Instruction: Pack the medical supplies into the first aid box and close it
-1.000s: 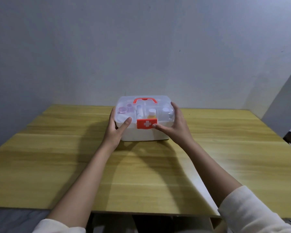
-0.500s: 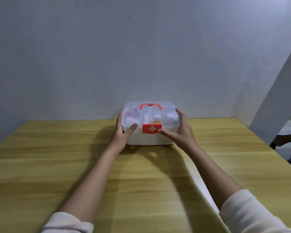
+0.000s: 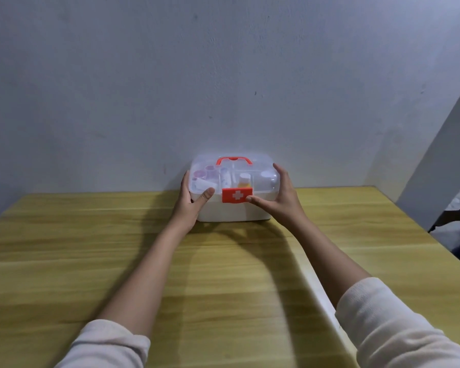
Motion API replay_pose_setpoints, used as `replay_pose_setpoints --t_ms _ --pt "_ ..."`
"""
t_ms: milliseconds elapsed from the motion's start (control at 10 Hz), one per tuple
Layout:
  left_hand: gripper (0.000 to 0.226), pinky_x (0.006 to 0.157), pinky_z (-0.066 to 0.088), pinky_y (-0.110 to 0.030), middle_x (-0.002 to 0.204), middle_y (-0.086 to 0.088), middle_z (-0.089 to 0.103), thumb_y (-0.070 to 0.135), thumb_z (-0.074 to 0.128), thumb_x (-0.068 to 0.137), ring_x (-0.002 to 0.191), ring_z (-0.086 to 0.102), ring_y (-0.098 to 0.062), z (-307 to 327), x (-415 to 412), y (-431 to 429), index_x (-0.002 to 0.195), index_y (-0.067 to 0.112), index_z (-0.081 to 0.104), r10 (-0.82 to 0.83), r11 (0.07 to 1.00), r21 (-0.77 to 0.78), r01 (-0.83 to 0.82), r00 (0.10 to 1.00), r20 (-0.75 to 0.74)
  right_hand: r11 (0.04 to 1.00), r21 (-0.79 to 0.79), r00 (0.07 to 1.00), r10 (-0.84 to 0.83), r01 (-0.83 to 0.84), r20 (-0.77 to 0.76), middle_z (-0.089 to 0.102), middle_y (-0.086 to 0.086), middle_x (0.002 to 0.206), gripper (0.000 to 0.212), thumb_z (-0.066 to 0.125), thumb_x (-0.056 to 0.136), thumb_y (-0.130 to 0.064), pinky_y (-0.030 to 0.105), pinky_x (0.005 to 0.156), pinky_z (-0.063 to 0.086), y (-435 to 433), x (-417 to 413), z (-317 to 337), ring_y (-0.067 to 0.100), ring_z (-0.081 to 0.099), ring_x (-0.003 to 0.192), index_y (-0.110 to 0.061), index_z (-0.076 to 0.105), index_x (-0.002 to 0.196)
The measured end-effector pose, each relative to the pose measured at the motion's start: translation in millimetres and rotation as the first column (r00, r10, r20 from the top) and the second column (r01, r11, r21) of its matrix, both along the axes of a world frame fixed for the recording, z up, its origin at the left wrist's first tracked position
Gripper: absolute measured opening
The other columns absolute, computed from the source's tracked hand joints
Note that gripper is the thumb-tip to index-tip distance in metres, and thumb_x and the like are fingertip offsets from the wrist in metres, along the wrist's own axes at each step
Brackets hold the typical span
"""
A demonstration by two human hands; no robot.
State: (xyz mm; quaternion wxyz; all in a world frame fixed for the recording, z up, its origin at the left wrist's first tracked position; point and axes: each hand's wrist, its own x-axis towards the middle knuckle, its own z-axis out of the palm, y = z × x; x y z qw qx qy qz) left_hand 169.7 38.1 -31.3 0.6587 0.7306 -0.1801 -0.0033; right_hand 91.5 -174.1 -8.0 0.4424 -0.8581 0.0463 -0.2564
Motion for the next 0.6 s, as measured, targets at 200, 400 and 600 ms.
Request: replay_pose_setpoints --t_ms 200,400,600 --pt "0.1 0.118 0.025 -0.034 0.161 0.001 0.025 0.051 0.061 0.076 0.147 0.025 -0.016 2 -1 -2 0.157 0.023 0.011 0.012 0.999 0.052 -0.012 1.0 0.008 1.0 -0.001 1.0 0.006 -0.006 -0.016 0.029 0.004 0.152 0.1 0.08 0.068 -0.037 0.031 0.111 0.028 1 -1 -2 0.018 0.029 0.14 -0.019 0.019 0.146" --pt "0.086 0.111 0.02 -0.024 0.164 -0.002 0.016 0.035 0.057 0.095 0.15 0.018 -0.019 4 -4 -4 0.157 0.016 0.0 0.086 0.98 0.181 -0.088 0.996 0.02 1.0 0.02 0.995 -0.011 0.013 -0.096 0.031 0.005 0.152 0.104 0.075 0.07 -0.046 0.042 0.113 0.034 3 -6 -3 0.021 0.033 0.138 -0.023 0.009 0.147" --pt "0.082 0.115 0.032 -0.041 0.154 -0.018 0.034 0.058 0.05 0.091 0.141 0.035 -0.032 -25 -31 10 0.148 0.002 0.031 0.139 0.821 0.567 -0.072 0.987 -0.076 0.995 -0.097 0.975 -0.026 0.005 -0.221 0.043 0.005 0.142 0.058 0.057 0.089 -0.034 0.031 0.106 0.036 3 -31 -29 0.019 0.041 0.13 -0.018 0.033 0.138"
